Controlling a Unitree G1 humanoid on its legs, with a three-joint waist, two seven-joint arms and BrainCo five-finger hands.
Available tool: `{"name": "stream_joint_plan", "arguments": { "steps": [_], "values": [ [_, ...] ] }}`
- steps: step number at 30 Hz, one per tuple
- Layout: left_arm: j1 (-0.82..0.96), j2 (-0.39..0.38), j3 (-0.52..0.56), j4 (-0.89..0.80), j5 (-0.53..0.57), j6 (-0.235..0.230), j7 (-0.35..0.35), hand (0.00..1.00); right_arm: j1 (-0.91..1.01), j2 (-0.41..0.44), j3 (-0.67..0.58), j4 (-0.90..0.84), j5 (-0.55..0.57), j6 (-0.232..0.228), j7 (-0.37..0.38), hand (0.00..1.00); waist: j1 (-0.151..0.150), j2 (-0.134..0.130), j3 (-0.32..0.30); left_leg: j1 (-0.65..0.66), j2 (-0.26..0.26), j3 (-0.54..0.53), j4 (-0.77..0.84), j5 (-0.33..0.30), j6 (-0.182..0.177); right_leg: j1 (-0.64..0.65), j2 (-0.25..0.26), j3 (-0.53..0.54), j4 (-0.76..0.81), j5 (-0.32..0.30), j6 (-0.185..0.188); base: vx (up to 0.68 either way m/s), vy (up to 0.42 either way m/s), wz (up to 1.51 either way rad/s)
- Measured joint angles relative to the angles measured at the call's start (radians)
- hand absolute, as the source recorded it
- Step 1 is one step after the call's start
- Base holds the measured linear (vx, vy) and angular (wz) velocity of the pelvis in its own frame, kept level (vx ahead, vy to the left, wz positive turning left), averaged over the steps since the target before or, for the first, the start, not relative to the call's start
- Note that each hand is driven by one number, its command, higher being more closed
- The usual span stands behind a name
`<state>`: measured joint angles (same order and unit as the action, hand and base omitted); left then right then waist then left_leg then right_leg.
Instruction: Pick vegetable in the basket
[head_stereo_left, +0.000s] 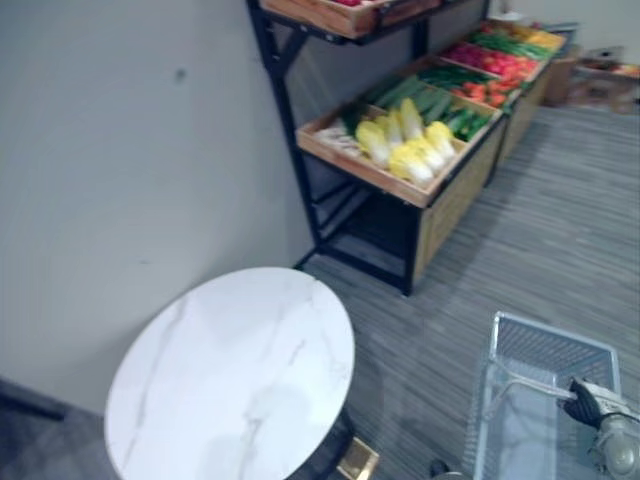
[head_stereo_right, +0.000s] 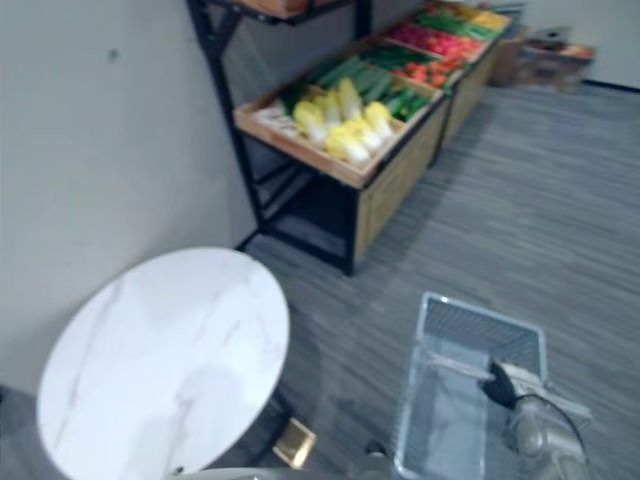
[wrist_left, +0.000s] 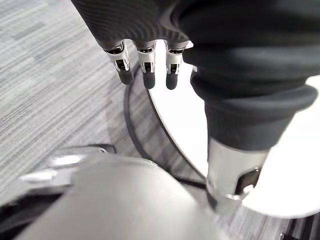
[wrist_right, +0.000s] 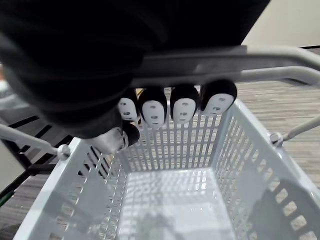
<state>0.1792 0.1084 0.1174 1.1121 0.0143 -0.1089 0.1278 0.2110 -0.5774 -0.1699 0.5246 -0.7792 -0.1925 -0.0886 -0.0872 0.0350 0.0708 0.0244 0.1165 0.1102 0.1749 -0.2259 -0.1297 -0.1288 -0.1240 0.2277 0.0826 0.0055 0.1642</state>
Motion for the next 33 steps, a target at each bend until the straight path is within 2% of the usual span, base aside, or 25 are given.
{"name": "stream_joint_plan", "arguments": {
  "steps": [2,4,5,6,7,9,10,11,12,13,14,15,16,17,18,20,21,23,25,26,27,28,29,31,33],
  "values": [
    [-0.032,0.004,-0.001,0.000,0.001,-0.003,-0.002,0.00,0.007,0.017,-0.028,-0.046,0.004,0.006,0.000,1.00,-0.022,-0.018,0.014,-0.002,-0.024,0.046,-0.011,0.003,0.010,-0.023,-0.016,0.041,-0.029,0.038,-0.006,-0.02,0.166,-0.71],
    [-0.042,0.018,-0.001,-0.005,0.005,-0.010,-0.003,0.00,-0.004,0.030,-0.027,-0.086,0.004,0.009,-0.001,1.00,-0.017,-0.037,0.028,-0.004,-0.038,0.116,-0.030,0.008,0.018,-0.069,-0.017,0.087,-0.039,0.075,-0.003,-0.01,0.109,-1.02],
    [-0.053,0.023,0.008,-0.008,0.006,-0.014,-0.002,0.00,-0.027,0.042,-0.012,-0.090,0.004,0.010,-0.001,1.00,-0.017,-0.045,0.037,-0.006,-0.037,0.169,-0.027,0.011,0.028,-0.109,-0.002,0.049,-0.048,0.139,-0.021,-0.01,0.055,-1.08],
    [-0.063,0.025,0.011,-0.008,0.008,-0.013,-0.001,0.00,-0.047,0.047,-0.001,-0.090,0.004,0.010,-0.002,1.00,-0.015,-0.043,0.042,-0.017,-0.028,0.194,-0.024,0.016,0.037,-0.133,0.014,0.003,-0.052,0.187,-0.063,-0.07,0.039,-1.73],
    [-0.103,0.013,0.036,-0.015,0.010,-0.018,0.006,0.00,-0.102,0.053,0.027,-0.097,0.006,0.009,-0.013,1.00,0.012,-0.016,0.087,-0.031,0.037,0.262,-0.023,0.030,0.062,-0.158,0.046,-0.236,-0.046,0.240,-0.189,-0.08,-0.009,-1.35],
    [-0.115,0.021,0.046,-0.027,0.010,-0.019,0.010,0.00,-0.111,0.055,0.026,-0.099,0.008,0.008,-0.016,1.00,0.013,-0.029,0.115,0.002,0.040,0.298,-0.035,0.033,0.056,-0.172,0.008,-0.457,0.139,0.065,-0.237,-0.05,-0.037,-0.97],
    [-0.103,0.019,0.050,-0.038,0.012,-0.010,0.008,0.00,-0.117,0.056,0.025,-0.099,0.012,0.010,-0.024,1.00,0.015,-0.044,0.128,0.034,0.044,0.355,-0.018,0.031,0.054,-0.147,-0.038,-0.602,0.233,-0.026,-0.240,-0.02,-0.025,-0.79],
    [-0.092,0.019,0.058,-0.038,0.015,-0.010,0.005,0.00,-0.122,0.058,0.025,-0.099,0.012,0.010,-0.025,1.00,0.016,-0.049,0.130,0.046,0.046,0.378,-0.004,0.031,0.053,-0.138,-0.039,-0.619,0.228,-0.027,-0.234,-0.05,-0.034,-0.94],
    [-0.076,0.014,0.079,-0.037,0.030,-0.004,0.001,0.00,-0.124,0.057,0.025,-0.102,0.011,0.013,-0.027,1.00,0.015,-0.051,0.130,0.062,0.038,0.396,0.009,0.025,0.048,-0.116,-0.014,-0.614,0.204,-0.014,-0.216,-0.06,-0.055,-1.22],
    [-0.055,0.017,0.092,-0.036,0.036,0.004,-0.005,0.00,-0.147,0.057,0.027,-0.103,0.004,0.015,-0.032,1.00,0.025,-0.051,0.133,0.088,0.048,0.409,-0.017,0.017,0.053,-0.084,0.047,-0.540,0.101,0.019,-0.175,-0.10,-0.093,-1.50],
    [-0.039,0.010,0.095,-0.035,0.040,0.003,-0.009,0.00,-0.152,0.055,0.024,-0.104,0.004,0.015,-0.033,1.00,0.050,-0.001,0.117,0.105,0.091,0.432,-0.057,0.011,0.051,-0.075,0.073,-0.557,0.058,-0.017,-0.157,-0.08,-0.092,-1.43],
    [-0.041,-0.006,0.099,-0.026,0.042,0.002,-0.012,0.00,-0.151,0.052,0.016,-0.109,0.004,0.014,-0.034,1.00,0.051,0.026,0.114,0.101,0.119,0.450,-0.062,0.005,0.019,-0.106,0.070,-0.588,0.150,-0.050,-0.202,-0.03,-0.072,-0.82],
    [-0.046,-0.008,0.092,-0.024,0.047,-0.001,-0.015,0.00,-0.141,0.052,0.013,-0.110,0.004,0.015,-0.034,1.00,0.044,0.005,0.120,0.091,0.117,0.471,-0.045,0.006,0.014,-0.165,-0.004,-0.580,0.383,-0.122,-0.229,0.07,-0.094,-0.36],
    [-0.047,0.009,0.084,-0.019,0.048,0.000,-0.017,0.00,-0.114,0.052,0.016,-0.111,0.004,0.016,-0.033,1.00,0.031,-0.024,0.101,0.114,0.075,0.480,-0.046,0.013,-0.003,-0.134,-0.101,-0.550,0.411,-0.173,-0.119,0.10,-0.165,-0.66],
    [-0.046,-0.007,0.084,0.003,0.049,0.005,-0.020,0.00,-0.119,0.052,0.023,-0.098,-0.002,0.022,-0.032,1.00,0.055,-0.019,0.093,0.118,0.095,0.508,-0.045,0.019,-0.026,-0.105,-0.054,-0.520,0.299,-0.163,-0.090,0.10,-0.178,-0.72],
    [-0.042,-0.031,0.083,-0.003,0.048,0.001,-0.025,0.00,-0.114,0.051,0.026,-0.097,-0.006,0.030,-0.033,1.00,0.063,0.023,0.066,0.111,0.136,0.538,-0.051,0.071,-0.031,-0.060,0.025,-0.500,0.134,-0.075,-0.115,0.11,-0.148,-0.89],
    [-0.044,-0.033,0.084,-0.009,0.047,-0.003,-0.024,0.00,-0.114,0.051,0.028,-0.098,-0.003,0.031,-0.034,1.00,0.061,0.025,0.064,0.118,0.146,0.553,-0.048,0.098,-0.038,-0.041,0.047,-0.490,0.081,-0.045,-0.129,0.09,-0.121,-0.67],
    [-0.050,-0.031,0.086,-0.010,0.046,-0.006,-0.022,0.00,-0.096,0.051,0.028,-0.098,0.004,0.031,-0.034,1.00,0.046,0.022,0.057,0.118,0.167,0.562,-0.014,0.112,-0.043,-0.011,0.068,-0.490,0.037,-0.033,-0.133,0.07,-0.076,-0.24],
    [-0.050,-0.027,0.087,-0.018,0.045,-0.009,-0.020,0.00,-0.074,0.054,0.031,-0.098,0.003,0.032,-0.034,1.00,0.035,0.017,0.054,0.098,0.212,0.561,0.106,0.112,-0.043,0.029,0.076,-0.489,0.011,-0.031,-0.135,0.07,-0.039,-0.11],
    [-0.049,-0.026,0.087,-0.018,0.044,-0.012,-0.018,0.00,-0.061,0.054,0.031,-0.098,0.003,0.034,-0.034,1.00,0.036,0.015,0.053,0.073,0.247,0.545,0.225,0.123,-0.027,0.055,0.082,-0.474,-0.007,-0.031,-0.135,0.08,-0.047,-0.30],
    [-0.048,-0.025,0.088,-0.019,0.040,-0.013,-0.017,0.00,-0.054,0.054,0.032,-0.098,0.004,0.034,-0.034,1.00,0.038,0.014,0.053,0.030,0.277,0.502,0.353,0.158,0.026,0.084,0.083,-0.458,-0.027,-0.031,-0.137,0.08,-0.051,-0.32],
    [-0.045,-0.023,0.088,-0.021,0.036,-0.014,-0.017,0.00,-0.052,0.055,0.033,-0.098,0.004,0.034,-0.035,1.00,0.039,0.002,0.060,-0.009,0.284,0.467,0.420,0.177,0.059,0.098,0.080,-0.442,-0.040,-0.030,-0.145,0.11,0.000,-0.34],
    [-0.044,-0.023,0.088,-0.027,0.027,-0.013,-0.015,0.00,-0.056,0.055,0.031,-0.097,0.005,0.040,-0.035,1.00,0.045,0.006,0.058,-0.074,0.266,0.363,0.509,0.124,0.067,0.115,0.068,-0.422,-0.057,-0.033,-0.149,0.09,0.041,-0.31],
    [-0.036,-0.032,0.084,-0.054,0.027,-0.018,-0.010,0.00,-0.058,0.056,0.032,-0.086,0.005,0.044,-0.035,1.00,0.067,0.001,0.059,-0.152,0.170,0.243,0.482,0.041,0.049,0.126,0.027,-0.389,-0.064,-0.037,-0.156,0.08,0.085,-0.42],
    [-0.023,-0.035,0.083,-0.060,0.027,-0.021,-0.007,0.00,-0.058,0.067,0.032,-0.077,0.005,0.048,-0.035,1.00,0.073,0.002,0.059,-0.174,0.131,0.231,0.360,0.037,0.044,0.141,0.009,-0.383,-0.065,-0.037,-0.153,0.09,0.126,-0.23]
  ]
}}
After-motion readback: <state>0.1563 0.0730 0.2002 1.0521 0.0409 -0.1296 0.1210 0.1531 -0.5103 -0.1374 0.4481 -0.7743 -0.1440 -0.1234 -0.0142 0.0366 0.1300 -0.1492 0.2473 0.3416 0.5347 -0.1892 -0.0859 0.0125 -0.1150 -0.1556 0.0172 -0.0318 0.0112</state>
